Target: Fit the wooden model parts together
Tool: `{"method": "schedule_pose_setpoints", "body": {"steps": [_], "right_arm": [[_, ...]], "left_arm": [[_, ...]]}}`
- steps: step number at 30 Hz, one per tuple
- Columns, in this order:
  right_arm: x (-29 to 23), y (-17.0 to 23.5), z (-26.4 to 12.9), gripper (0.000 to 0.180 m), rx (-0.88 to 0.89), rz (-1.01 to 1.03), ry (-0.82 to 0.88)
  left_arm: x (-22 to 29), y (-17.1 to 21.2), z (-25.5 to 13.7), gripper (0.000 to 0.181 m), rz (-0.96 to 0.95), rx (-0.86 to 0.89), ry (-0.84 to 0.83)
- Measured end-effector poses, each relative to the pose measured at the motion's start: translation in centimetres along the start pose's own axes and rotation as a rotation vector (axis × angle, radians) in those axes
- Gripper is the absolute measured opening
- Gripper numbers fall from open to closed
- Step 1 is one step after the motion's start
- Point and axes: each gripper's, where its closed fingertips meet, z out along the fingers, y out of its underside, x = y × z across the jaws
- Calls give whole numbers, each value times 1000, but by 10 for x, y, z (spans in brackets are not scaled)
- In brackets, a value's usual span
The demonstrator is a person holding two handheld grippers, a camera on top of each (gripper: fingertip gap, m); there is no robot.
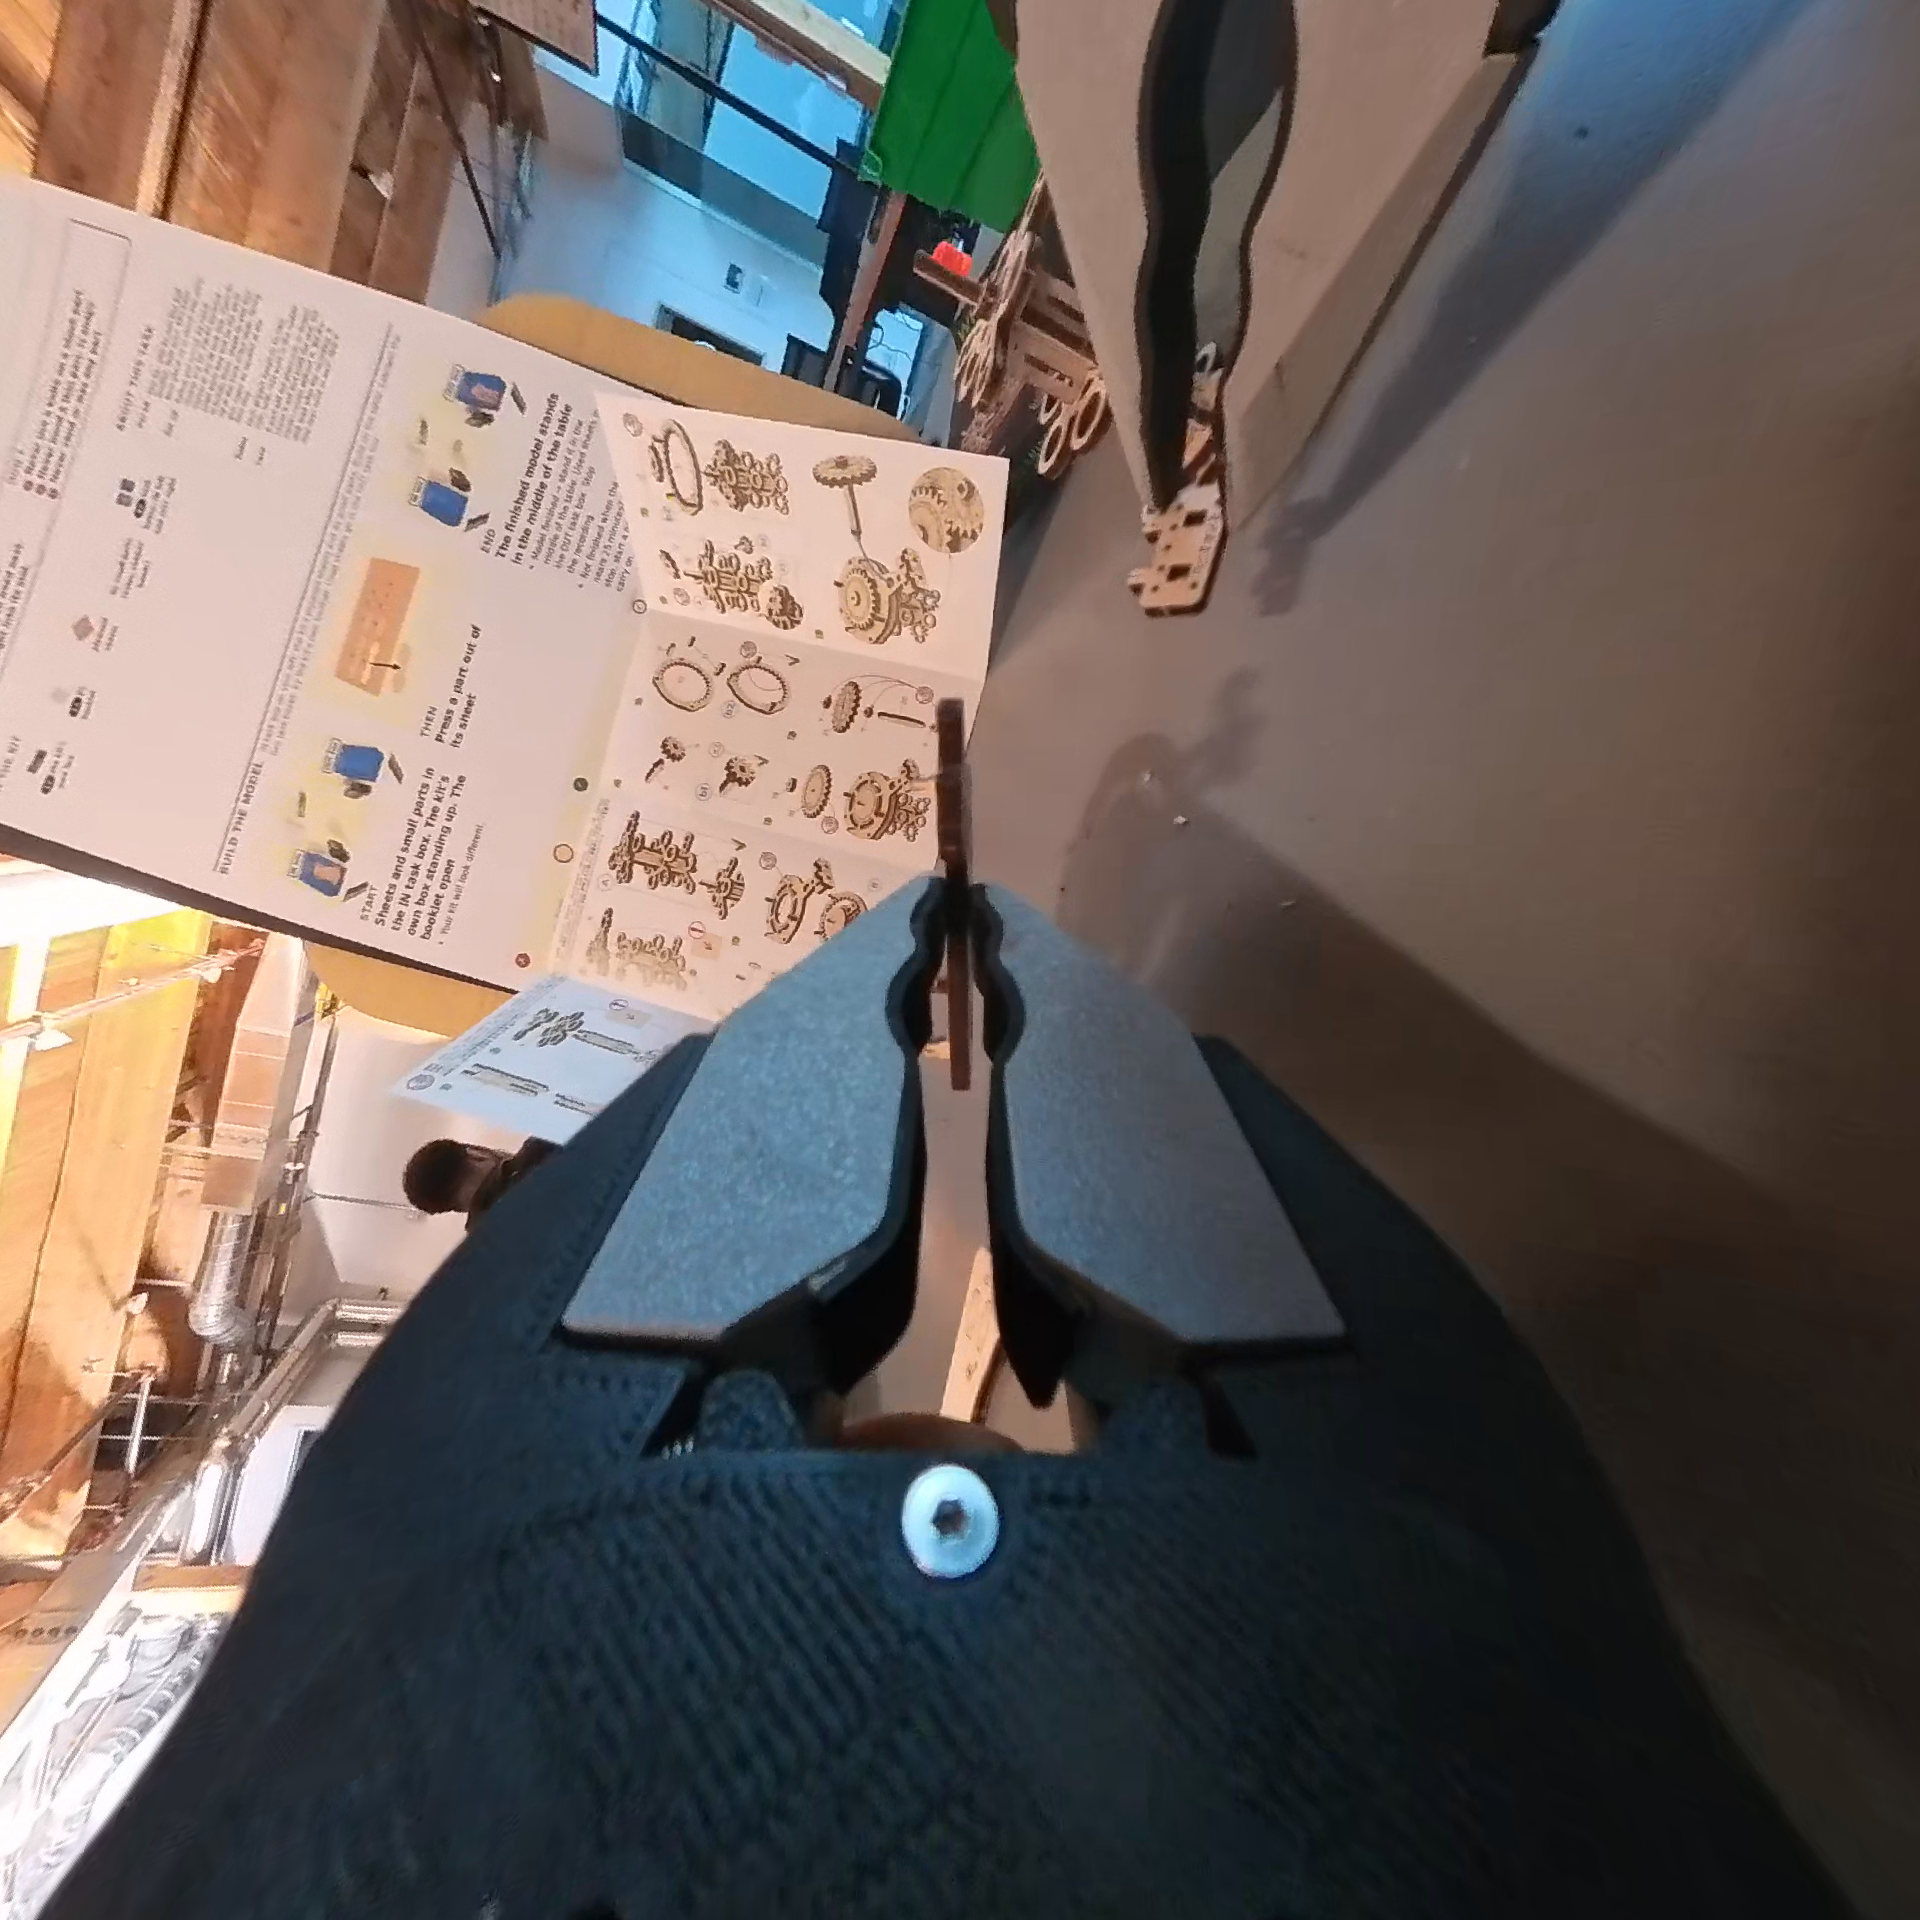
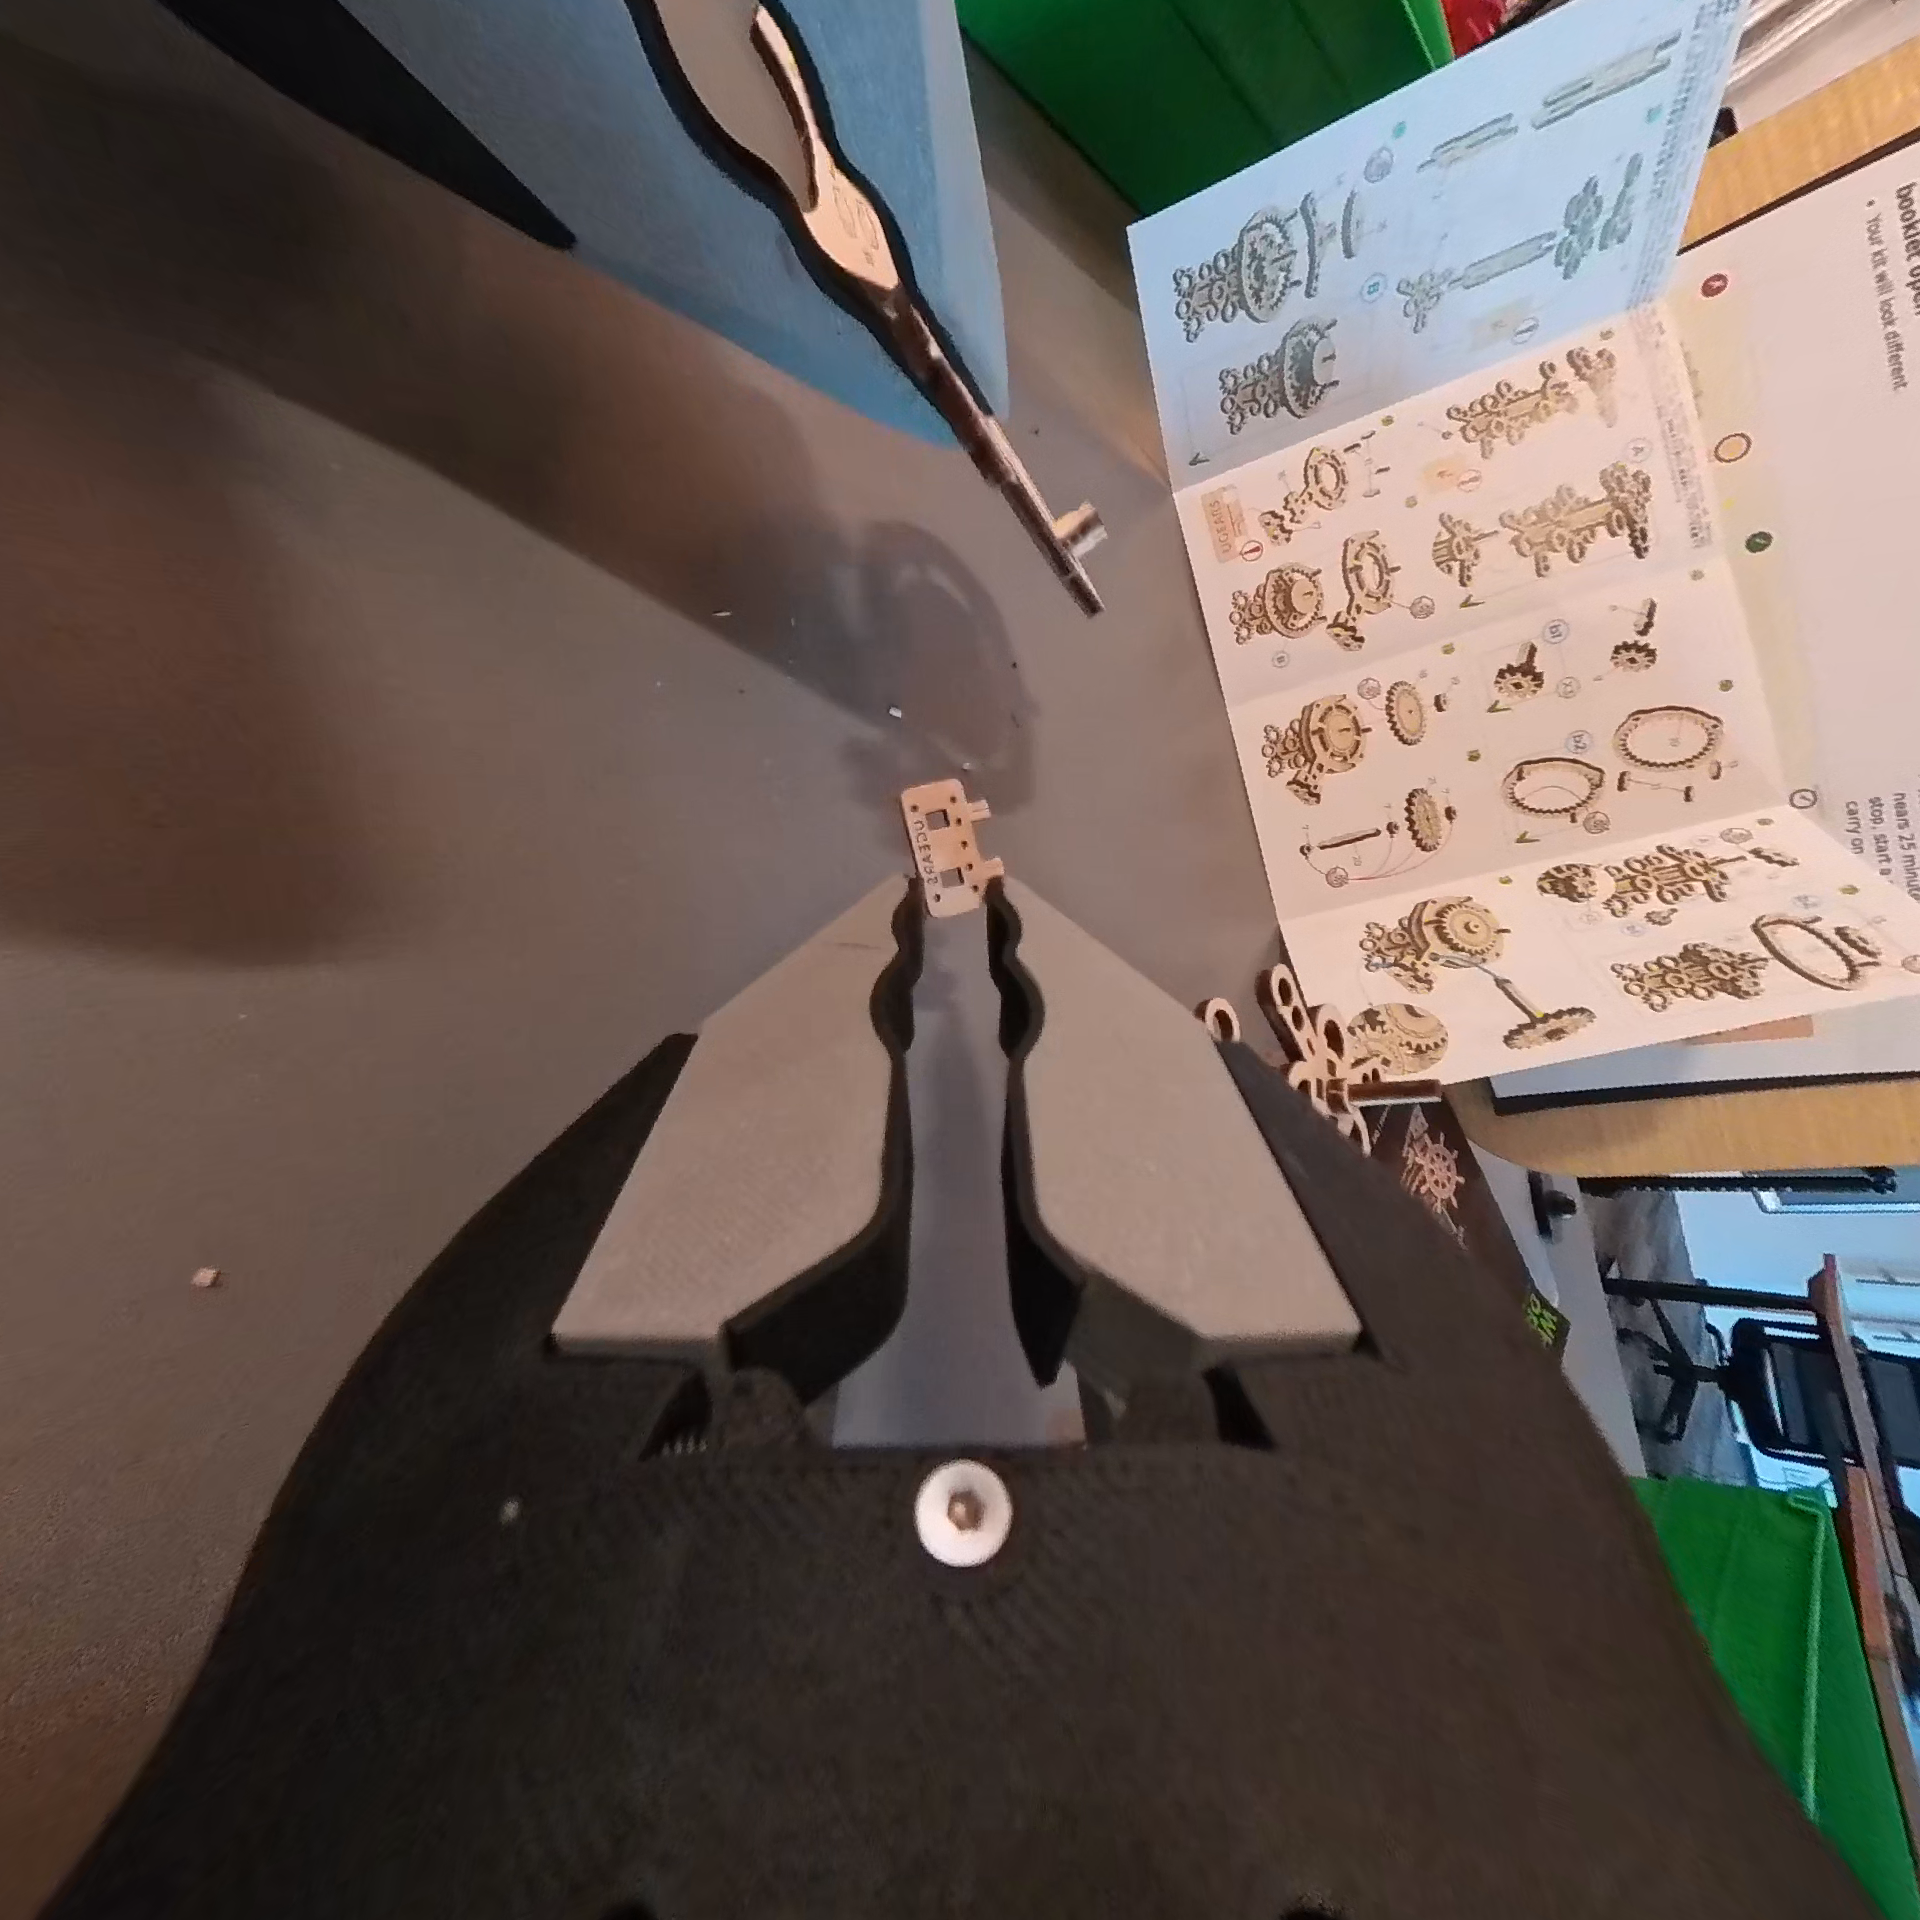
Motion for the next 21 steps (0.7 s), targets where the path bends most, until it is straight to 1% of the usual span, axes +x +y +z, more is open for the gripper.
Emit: {"method": "schedule_pose_setpoints", "body": {"steps": [1, 9, 14, 18, 21], "right_arm": [[1, 0, 0, 8, 2, 5, 2], [0, 4, 1, 8, 4, 48, -21], [-3, 0, -1, 8, 27, 78, -48], [-8, -4, -3, 8, 48, 91, -81], [-16, -7, -3, 8, 55, 97, -132]], "left_arm": [[0, 1, 0, 0, -1, -3, 0], [-2, 1, -1, 0, -2, -9, -17], [-2, -4, -5, 0, 0, 18, -25], [3, -6, -6, 0, 39, 16, -19], [2, -8, -5, 0, 26, 28, -16]]}}
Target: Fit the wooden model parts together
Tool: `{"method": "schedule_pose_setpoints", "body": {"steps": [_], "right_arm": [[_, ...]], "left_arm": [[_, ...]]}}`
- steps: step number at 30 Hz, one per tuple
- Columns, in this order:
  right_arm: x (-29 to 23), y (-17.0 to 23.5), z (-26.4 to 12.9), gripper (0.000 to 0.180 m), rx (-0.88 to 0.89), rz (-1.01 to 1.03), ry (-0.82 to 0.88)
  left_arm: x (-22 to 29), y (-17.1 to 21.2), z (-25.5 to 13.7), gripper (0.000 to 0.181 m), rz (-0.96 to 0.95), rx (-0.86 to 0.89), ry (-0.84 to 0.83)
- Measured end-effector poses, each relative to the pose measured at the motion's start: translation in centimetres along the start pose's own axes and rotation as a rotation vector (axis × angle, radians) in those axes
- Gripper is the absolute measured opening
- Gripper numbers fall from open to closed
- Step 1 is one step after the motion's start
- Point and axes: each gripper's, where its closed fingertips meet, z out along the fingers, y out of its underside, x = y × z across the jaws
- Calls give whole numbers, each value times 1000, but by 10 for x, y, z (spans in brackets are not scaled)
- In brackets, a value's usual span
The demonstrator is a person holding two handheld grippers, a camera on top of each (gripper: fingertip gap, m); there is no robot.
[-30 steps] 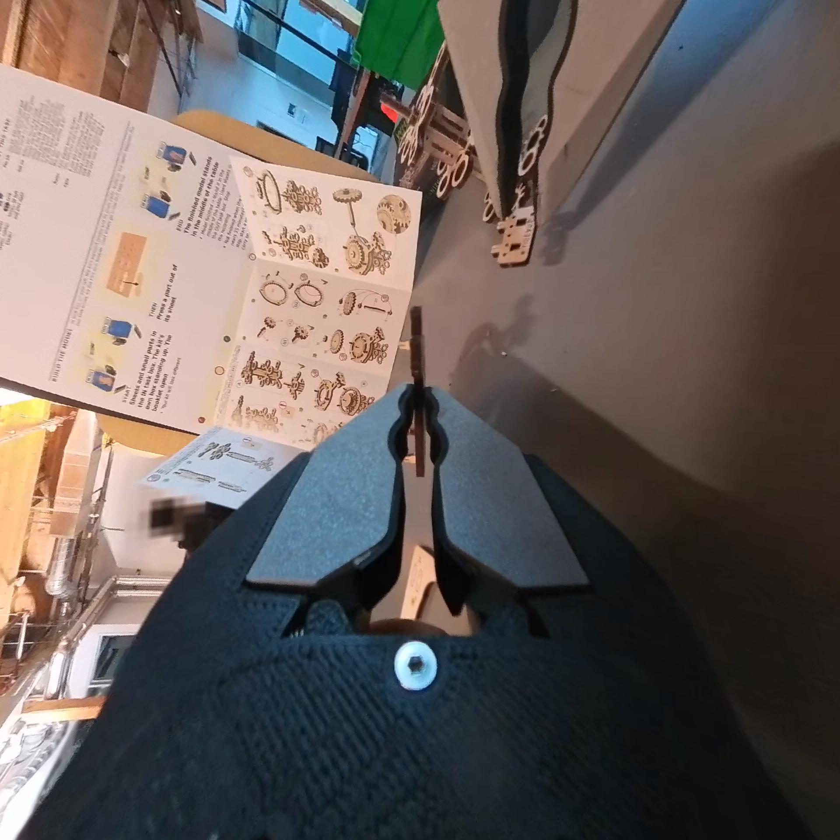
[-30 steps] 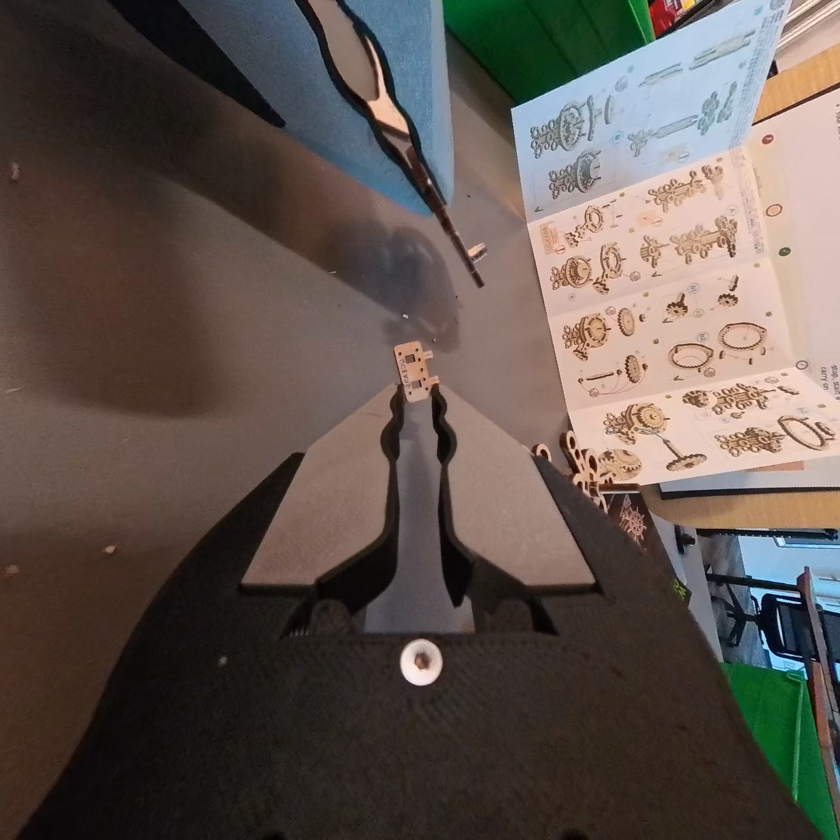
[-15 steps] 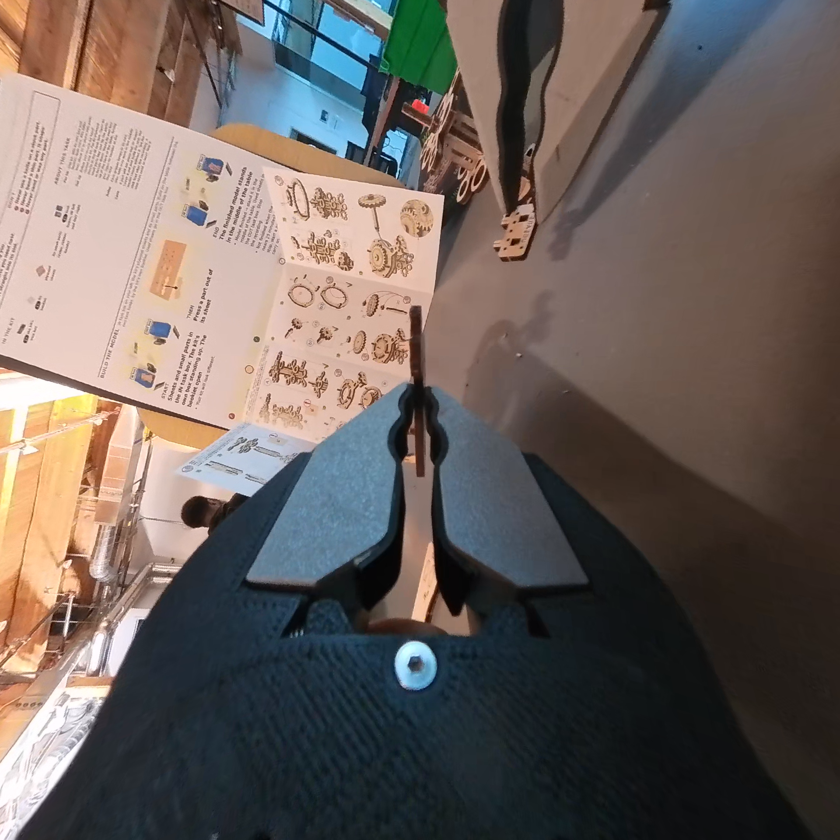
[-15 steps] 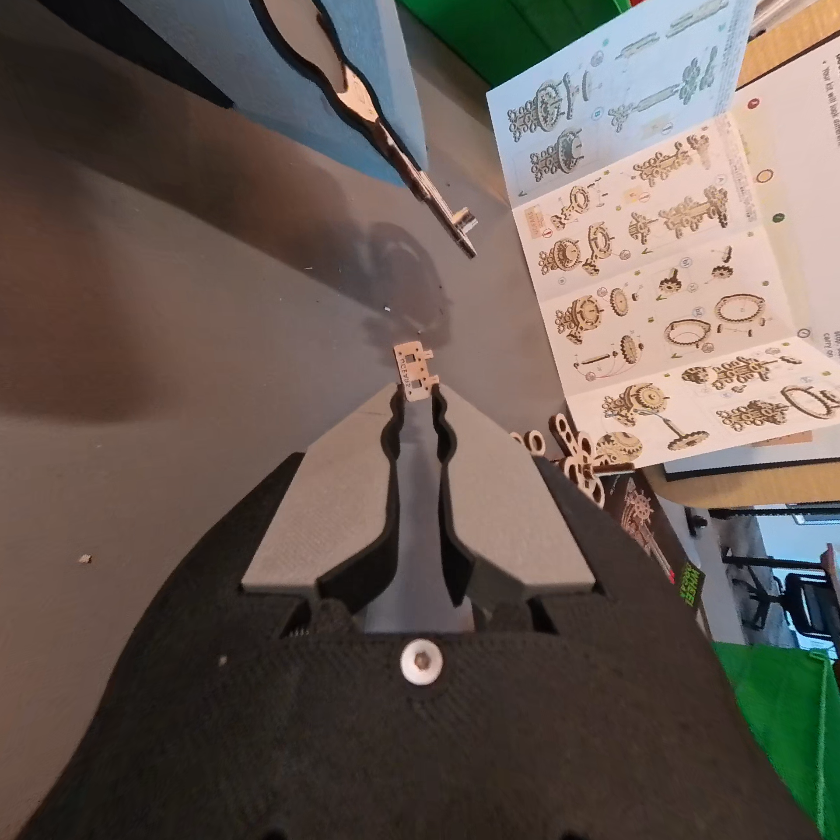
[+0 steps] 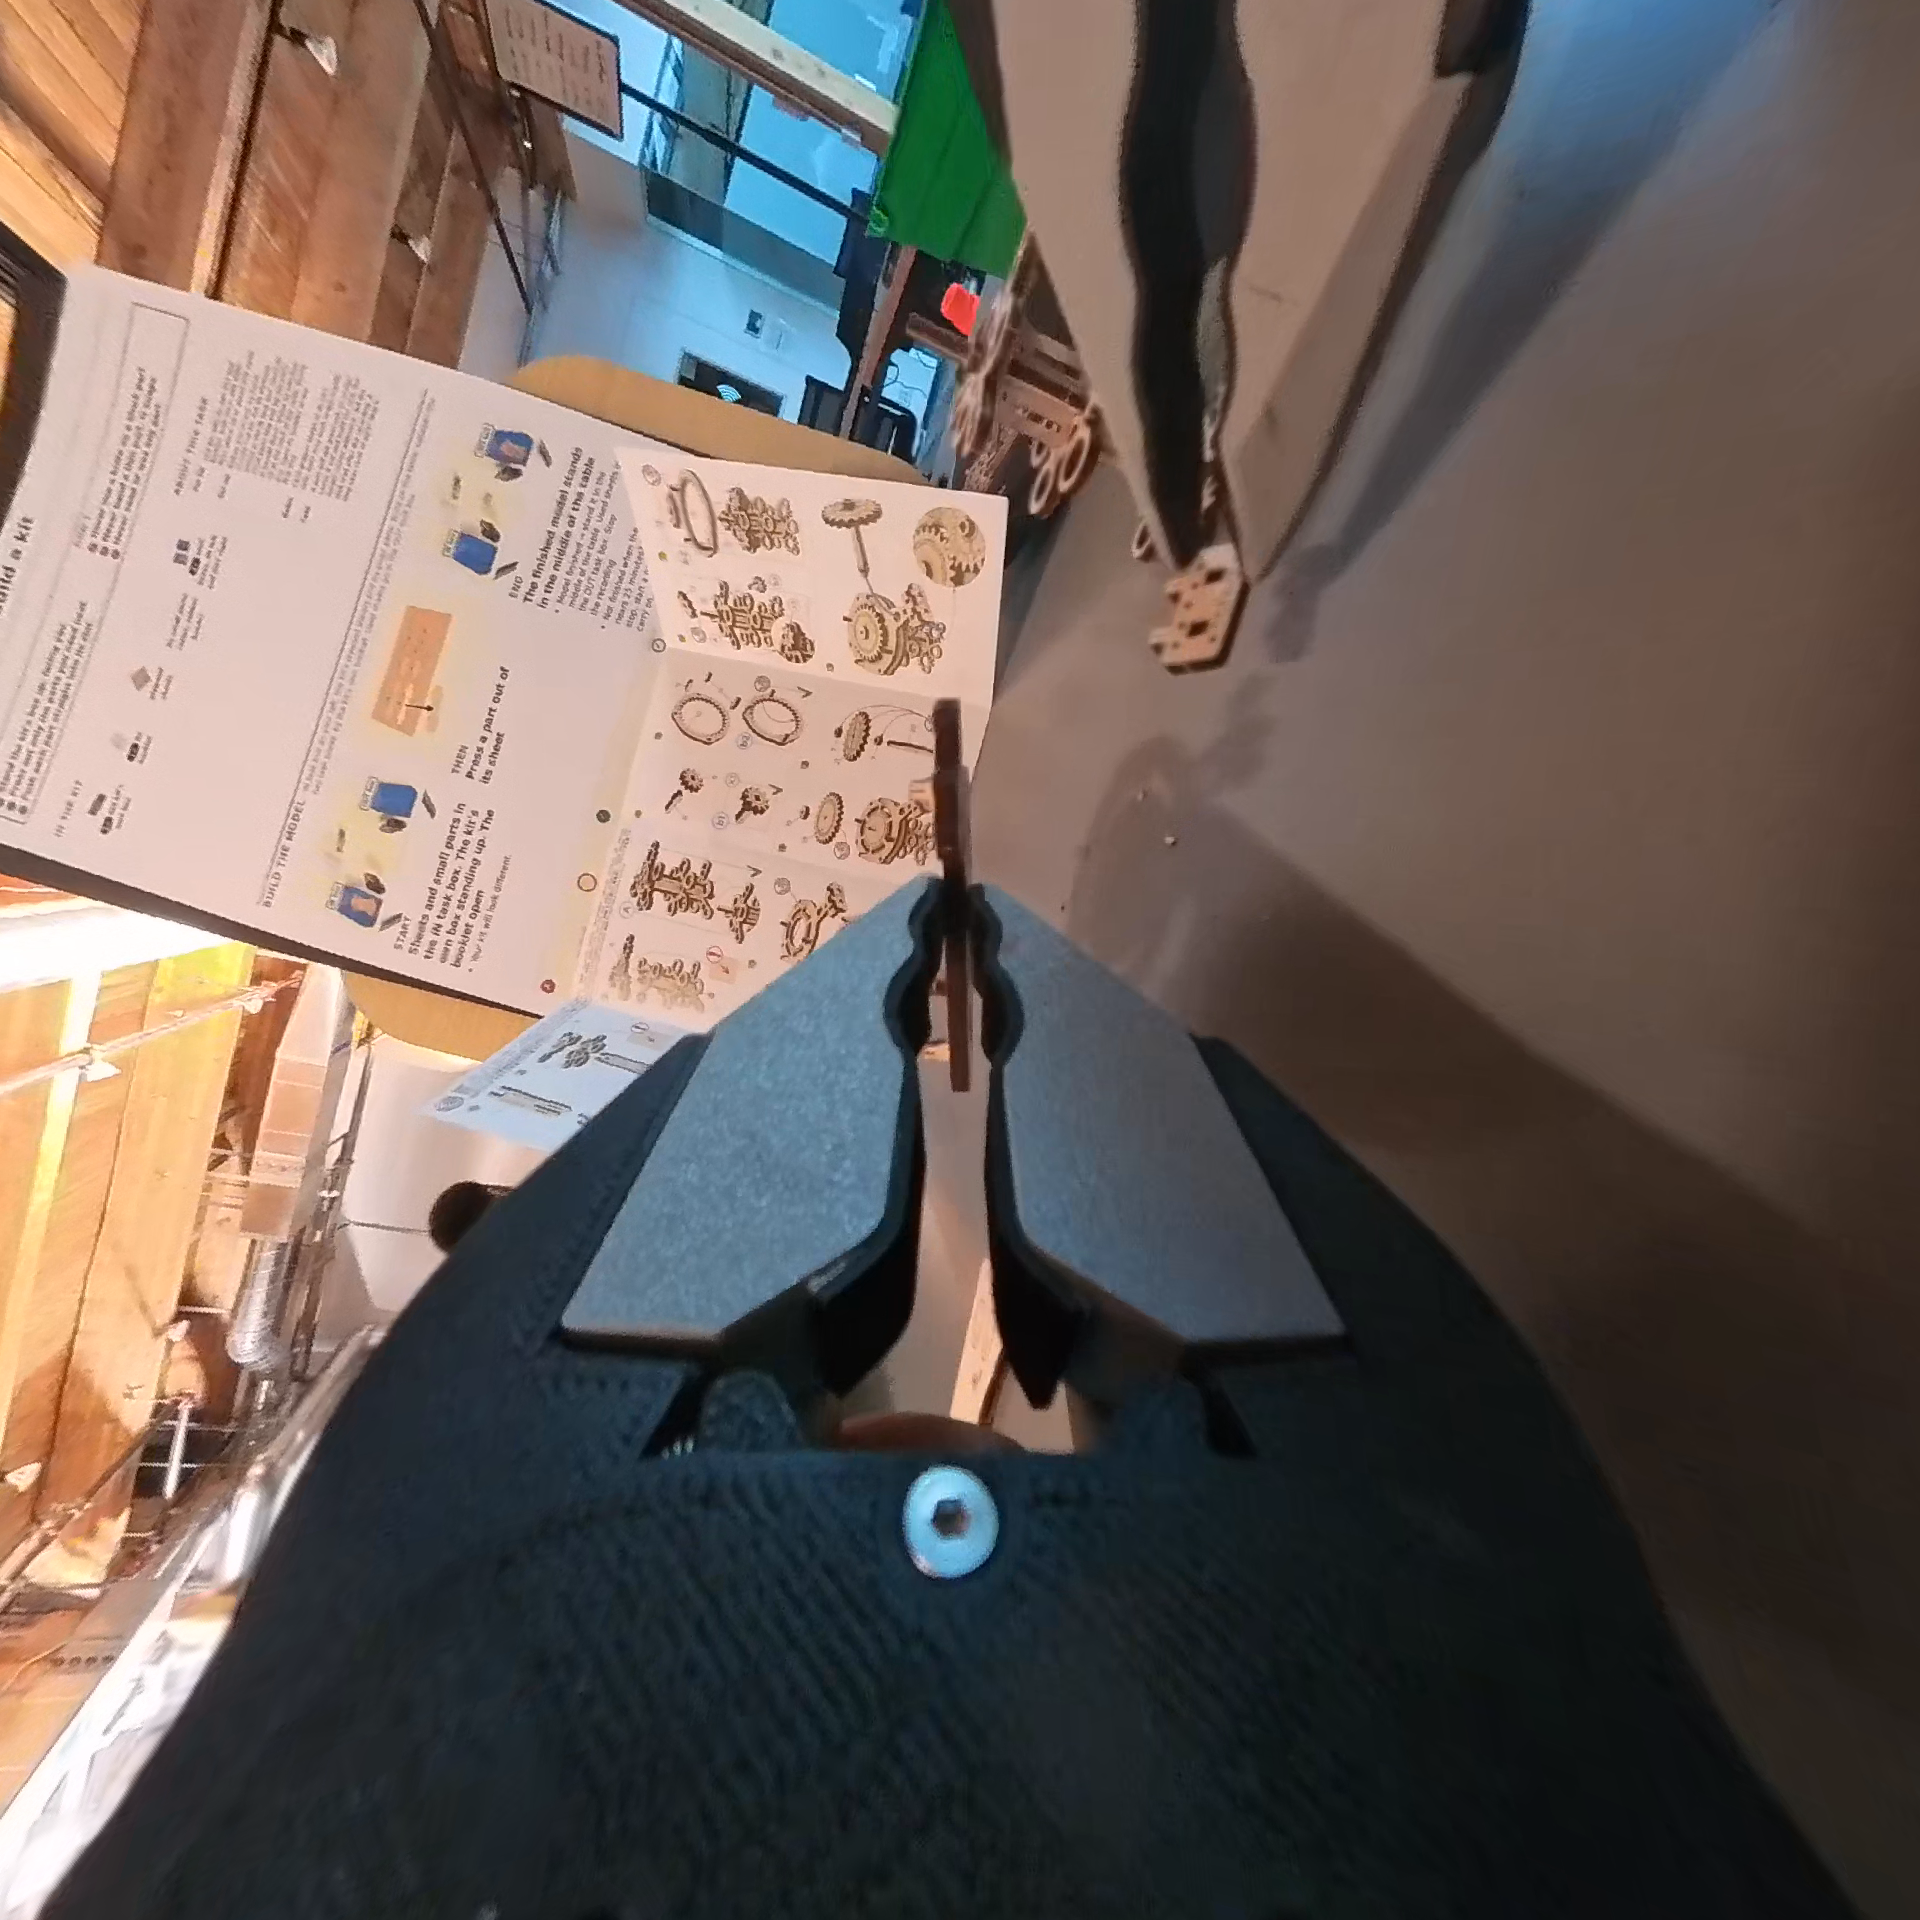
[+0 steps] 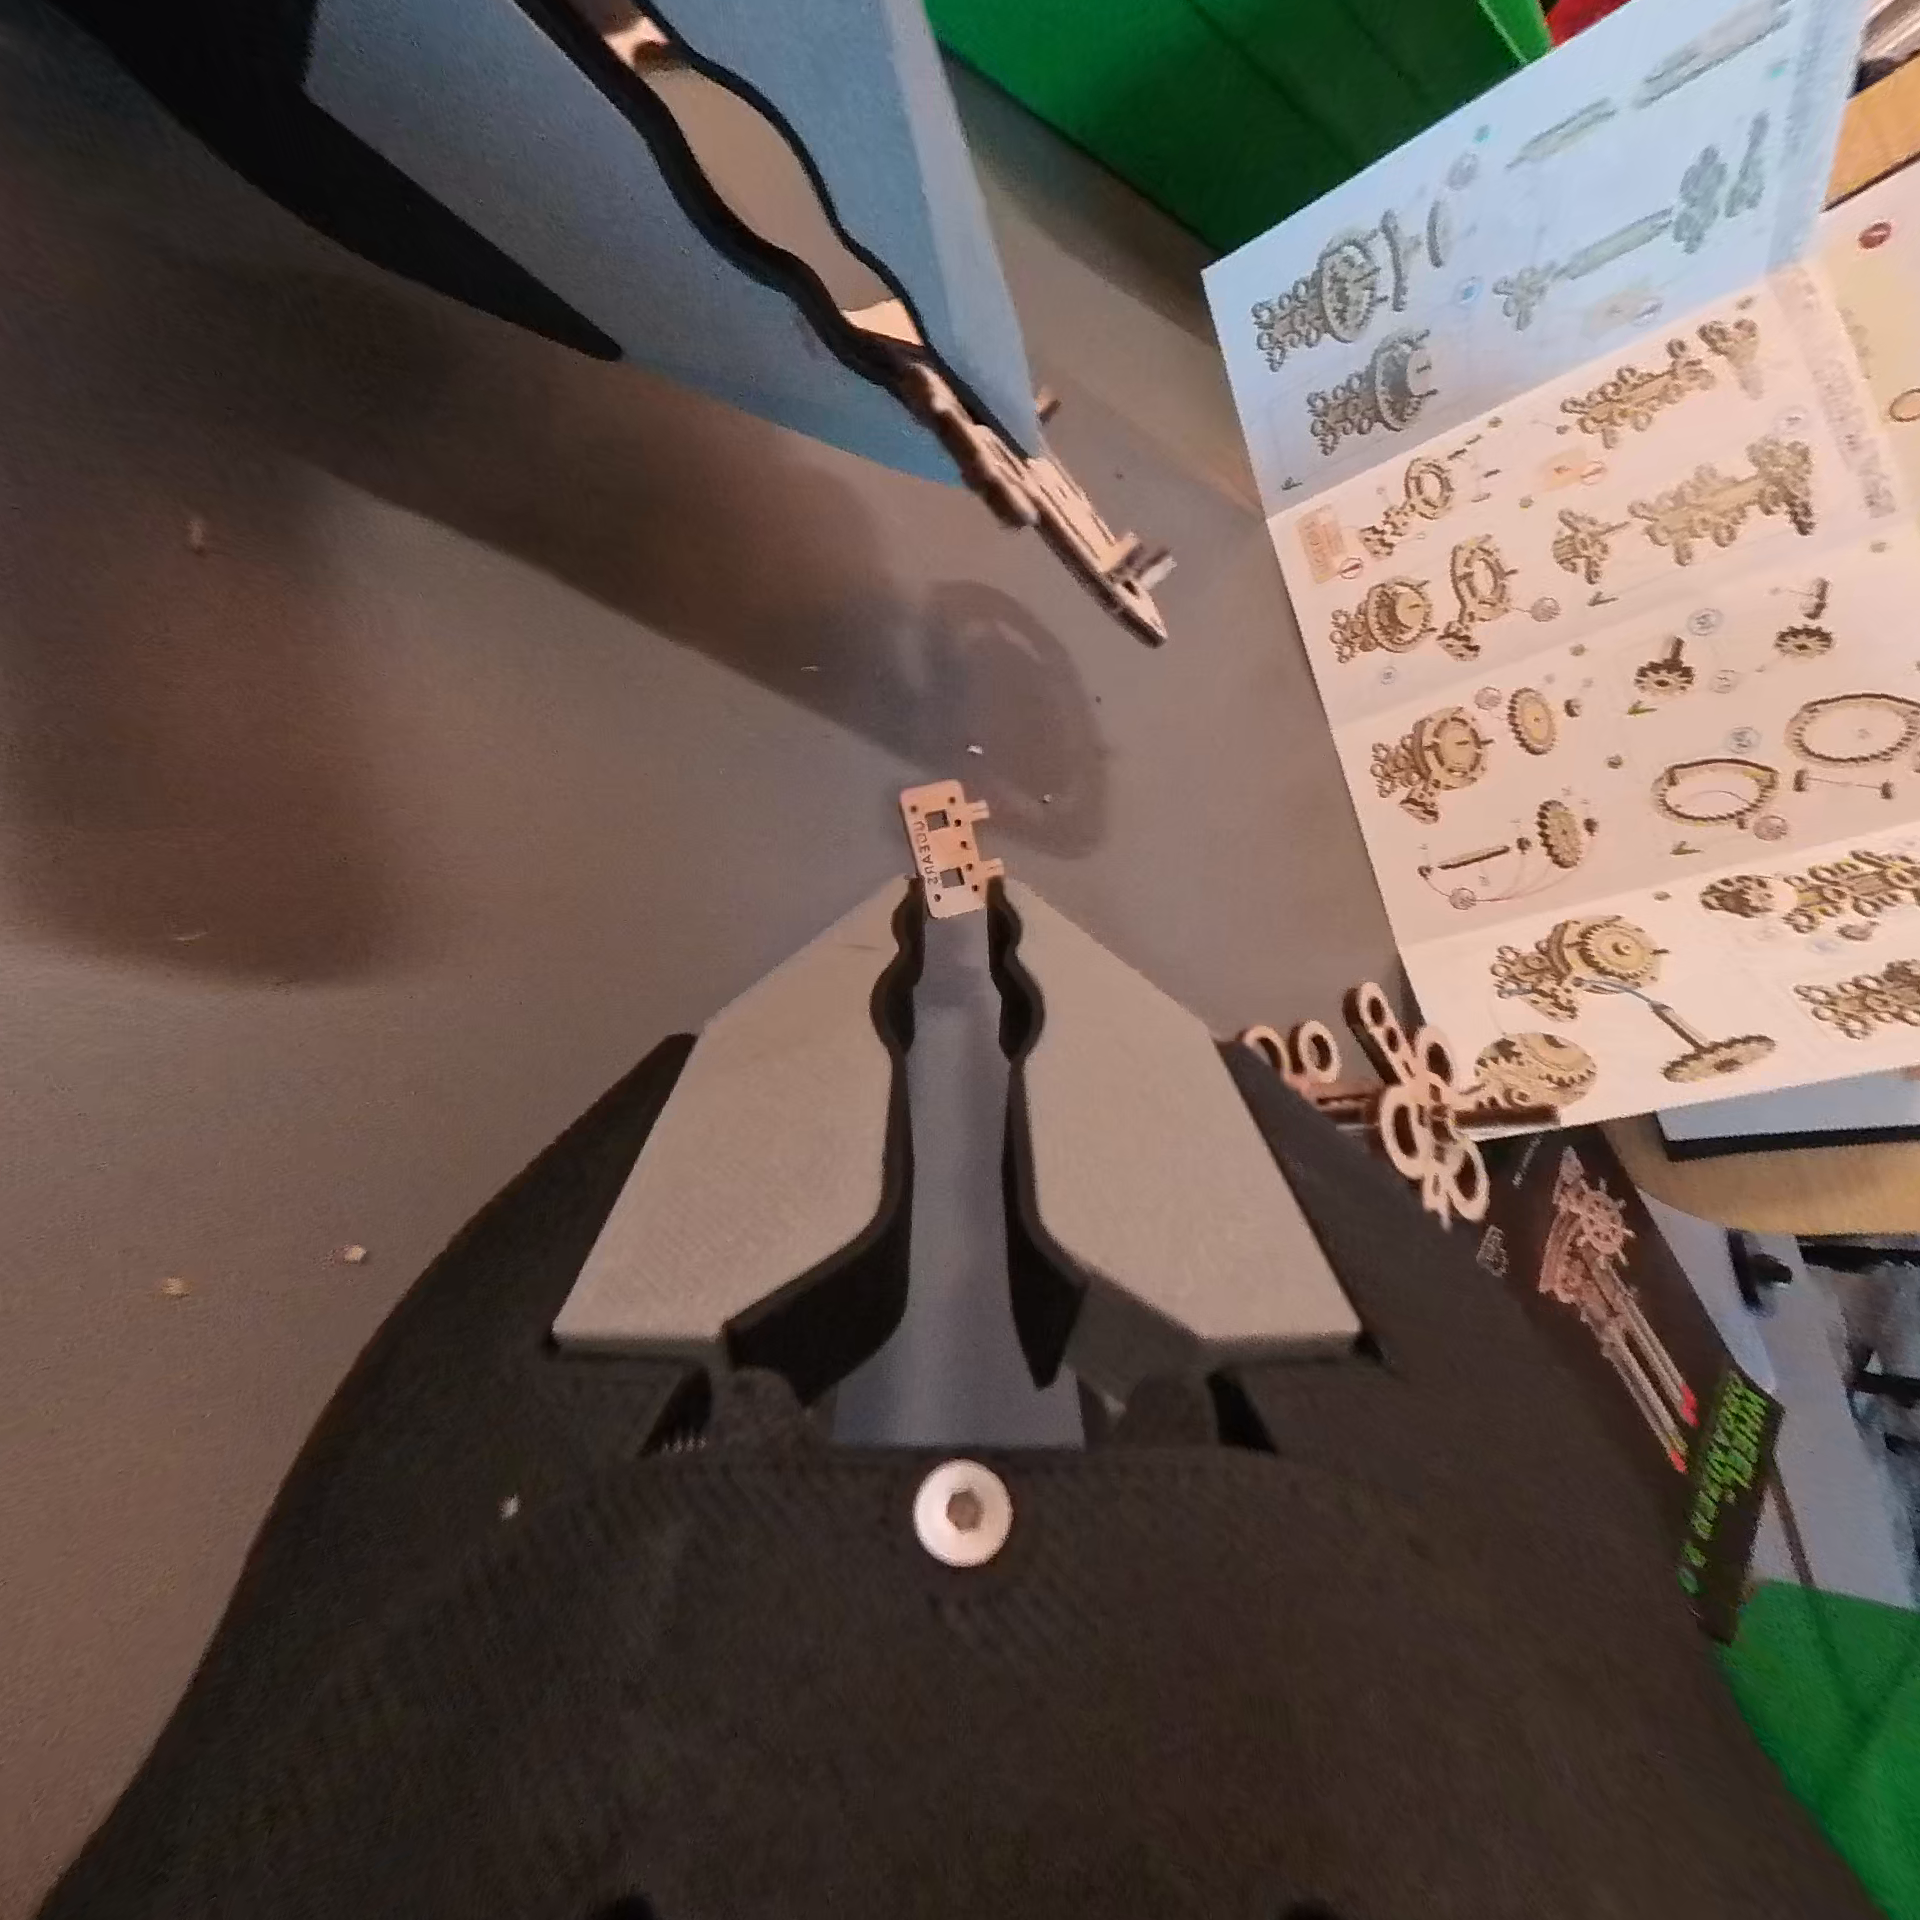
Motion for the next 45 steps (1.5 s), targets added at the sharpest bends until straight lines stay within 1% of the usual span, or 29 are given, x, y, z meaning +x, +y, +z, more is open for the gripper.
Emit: {"method": "schedule_pose_setpoints", "body": {"steps": [4, 9, 13, 20, 27, 29, 33, 38, 45], "right_arm": [[-11, -1, 0, 8, 20, 54, -96], [-26, 9, 2, 8, -19, 101, -216], [-30, 8, 1, 8, -7, 100, -244], [-35, 7, -4, 12, 18, 128, -322], [-30, 5, -1, 16, 18, 142, -341], [-31, 0, -1, 17, 35, 154, -370], [-32, 2, 5, 17, -3, 140, -394], [-35, 1, 7, 8, -18, 127, -432], [-36, 0, 9, 8, -66, 144, -475]], "left_arm": [[-1, 1, 3, 0, -49, 7, 24], [3, 2, 4, 0, -37, 0, 44], [4, 2, 2, 0, -3, -7, 34], [0, 5, 0, 0, -72, 1, 40], [3, 3, 1, 0, -57, 4, 51], [3, 3, 2, 0, -62, 6, 55], [5, 3, 2, 0, -62, 9, 64], [6, 2, 2, 0, -43, 6, 65], [9, 2, 3, 0, 33, -12, 49]]}}
